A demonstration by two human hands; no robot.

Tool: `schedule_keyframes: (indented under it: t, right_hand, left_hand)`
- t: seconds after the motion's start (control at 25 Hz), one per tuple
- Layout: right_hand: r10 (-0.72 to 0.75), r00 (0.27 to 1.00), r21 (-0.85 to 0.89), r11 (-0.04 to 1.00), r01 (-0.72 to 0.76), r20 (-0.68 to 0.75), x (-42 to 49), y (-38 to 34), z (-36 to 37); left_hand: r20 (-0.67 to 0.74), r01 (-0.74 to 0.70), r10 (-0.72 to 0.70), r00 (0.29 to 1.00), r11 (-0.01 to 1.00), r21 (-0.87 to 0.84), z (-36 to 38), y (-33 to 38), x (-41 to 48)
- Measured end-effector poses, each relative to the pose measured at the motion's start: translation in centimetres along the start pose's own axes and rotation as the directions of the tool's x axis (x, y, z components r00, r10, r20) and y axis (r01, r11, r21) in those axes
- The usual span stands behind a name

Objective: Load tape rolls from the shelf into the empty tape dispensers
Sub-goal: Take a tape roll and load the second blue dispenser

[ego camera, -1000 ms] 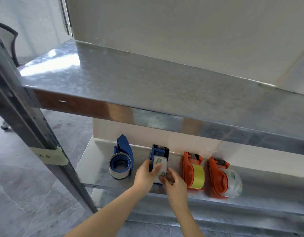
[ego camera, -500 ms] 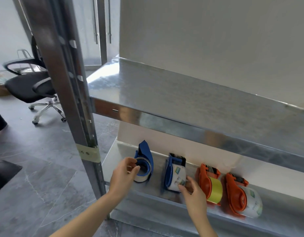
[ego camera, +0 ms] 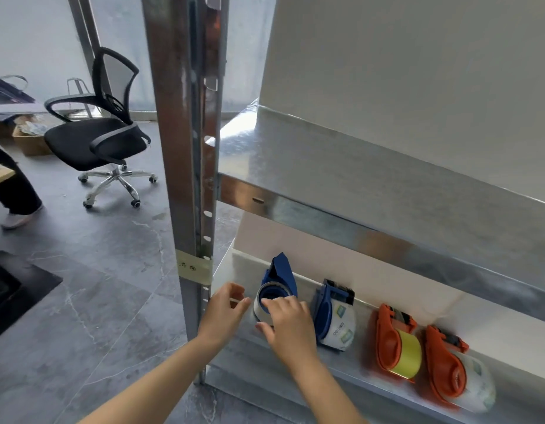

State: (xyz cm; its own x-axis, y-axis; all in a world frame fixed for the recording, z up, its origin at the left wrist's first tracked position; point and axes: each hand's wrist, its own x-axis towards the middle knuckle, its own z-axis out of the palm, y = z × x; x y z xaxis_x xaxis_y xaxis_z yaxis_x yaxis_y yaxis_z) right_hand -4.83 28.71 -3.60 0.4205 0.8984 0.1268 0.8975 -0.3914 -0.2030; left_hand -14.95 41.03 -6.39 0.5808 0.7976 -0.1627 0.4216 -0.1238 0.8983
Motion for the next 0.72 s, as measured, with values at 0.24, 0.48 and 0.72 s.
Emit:
schedule_keyframes:
  t: [0.24, 0.48, 0.72]
  right_hand:
    - [0.147, 0.972, -0.21, 0.972, -0.107, 0.185, 2.4, -0.1, 2.5]
    - [0.243, 0.969, -0.057, 0.969, -0.241, 0.04, 1.7, 1.3, 2.4]
    - [0.424, 0.888, 0.802, 0.46, -0.38, 0.177, -0.4, 2.6, 0.7]
  left_hand:
    - [0.063, -0.017, 0.009, 0.998, 0.993, 0.114, -0.8, 0.2, -0.6]
    - [0.16, -0.095, 0.047, 0.986, 0.947, 0.306, -0.5, 0.2, -0.3]
    - [0.299, -0.128, 0.034, 0.954, 0.944, 0.303, 1.9, 2.0, 0.4]
